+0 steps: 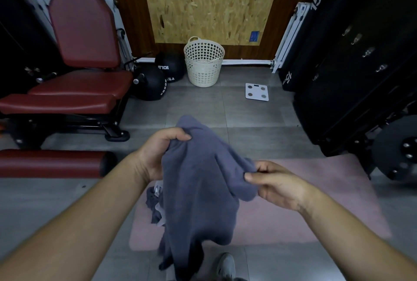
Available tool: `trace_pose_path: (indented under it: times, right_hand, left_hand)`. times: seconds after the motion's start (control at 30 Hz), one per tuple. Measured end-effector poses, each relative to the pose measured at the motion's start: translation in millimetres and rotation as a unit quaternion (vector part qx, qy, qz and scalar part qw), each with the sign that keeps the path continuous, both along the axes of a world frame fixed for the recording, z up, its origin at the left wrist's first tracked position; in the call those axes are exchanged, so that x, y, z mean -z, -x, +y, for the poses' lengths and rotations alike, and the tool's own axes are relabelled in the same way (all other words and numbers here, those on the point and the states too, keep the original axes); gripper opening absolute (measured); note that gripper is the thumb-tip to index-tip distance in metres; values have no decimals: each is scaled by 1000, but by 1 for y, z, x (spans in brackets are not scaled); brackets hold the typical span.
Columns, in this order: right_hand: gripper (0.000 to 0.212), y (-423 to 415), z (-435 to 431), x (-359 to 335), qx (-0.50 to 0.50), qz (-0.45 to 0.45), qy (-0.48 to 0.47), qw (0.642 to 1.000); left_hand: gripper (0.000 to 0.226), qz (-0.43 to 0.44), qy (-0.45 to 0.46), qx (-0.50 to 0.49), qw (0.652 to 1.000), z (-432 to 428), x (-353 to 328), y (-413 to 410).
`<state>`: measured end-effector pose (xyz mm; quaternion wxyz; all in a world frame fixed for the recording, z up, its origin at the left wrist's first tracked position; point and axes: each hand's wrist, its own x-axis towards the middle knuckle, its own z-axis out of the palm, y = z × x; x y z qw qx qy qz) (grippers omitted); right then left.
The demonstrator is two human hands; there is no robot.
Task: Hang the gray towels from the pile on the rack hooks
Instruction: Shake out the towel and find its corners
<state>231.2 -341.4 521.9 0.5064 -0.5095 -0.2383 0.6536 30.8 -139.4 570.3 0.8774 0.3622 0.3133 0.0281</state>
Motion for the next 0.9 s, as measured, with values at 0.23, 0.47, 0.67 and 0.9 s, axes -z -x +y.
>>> trace_pose_path:
  times: [0.23,0.47,0.67,0.9]
  right_hand:
    - [31,13,18,-34,187,15,-30,982]
    - [79,8,-10,-2,69,160,-49,984]
    - [75,21,-8,-13,96,143,-35,984]
    - [47,12,9,-33,182,111,53,976]
  left_hand:
    - [30,-42,19,11,999,2,-4,5]
    - [34,-88,46,-88,991,2,-6,1]
    - [65,-108,73,-148,980,-11,1,0]
    - [104,-22,116,-152,981,-34,41,4]
